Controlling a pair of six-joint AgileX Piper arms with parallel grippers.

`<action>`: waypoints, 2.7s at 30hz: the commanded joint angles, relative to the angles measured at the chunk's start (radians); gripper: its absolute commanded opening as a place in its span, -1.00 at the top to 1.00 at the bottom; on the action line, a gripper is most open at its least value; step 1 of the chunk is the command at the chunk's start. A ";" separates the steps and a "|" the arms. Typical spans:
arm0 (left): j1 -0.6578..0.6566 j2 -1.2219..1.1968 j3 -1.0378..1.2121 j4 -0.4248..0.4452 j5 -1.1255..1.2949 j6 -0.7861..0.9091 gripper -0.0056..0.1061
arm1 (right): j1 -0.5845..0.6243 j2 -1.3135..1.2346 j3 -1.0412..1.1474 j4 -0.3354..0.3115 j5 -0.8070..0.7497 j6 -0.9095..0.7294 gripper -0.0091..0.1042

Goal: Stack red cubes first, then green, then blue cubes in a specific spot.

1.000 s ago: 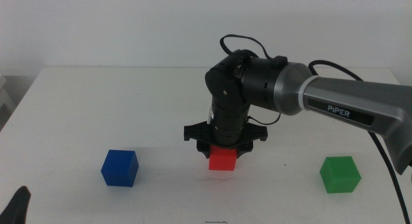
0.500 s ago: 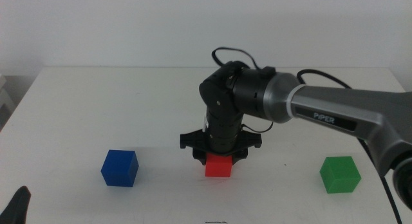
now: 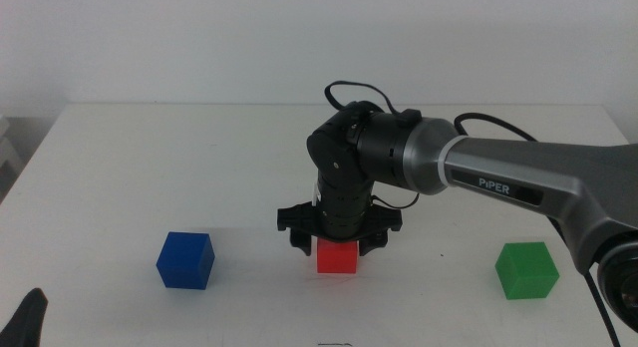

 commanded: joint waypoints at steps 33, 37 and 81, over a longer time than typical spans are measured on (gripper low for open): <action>0.001 -0.020 -0.004 -0.011 -0.078 -0.013 -0.66 | -0.458 -0.766 0.288 -0.007 0.327 -0.506 -0.82; 0.001 -0.020 -0.004 -0.011 -0.078 -0.013 -0.66 | -0.477 -0.766 0.372 0.010 0.281 -0.588 -0.82; 0.001 -0.020 -0.004 -0.011 -0.078 -0.013 -0.66 | -0.524 -0.498 0.571 0.096 -0.011 -0.649 -0.82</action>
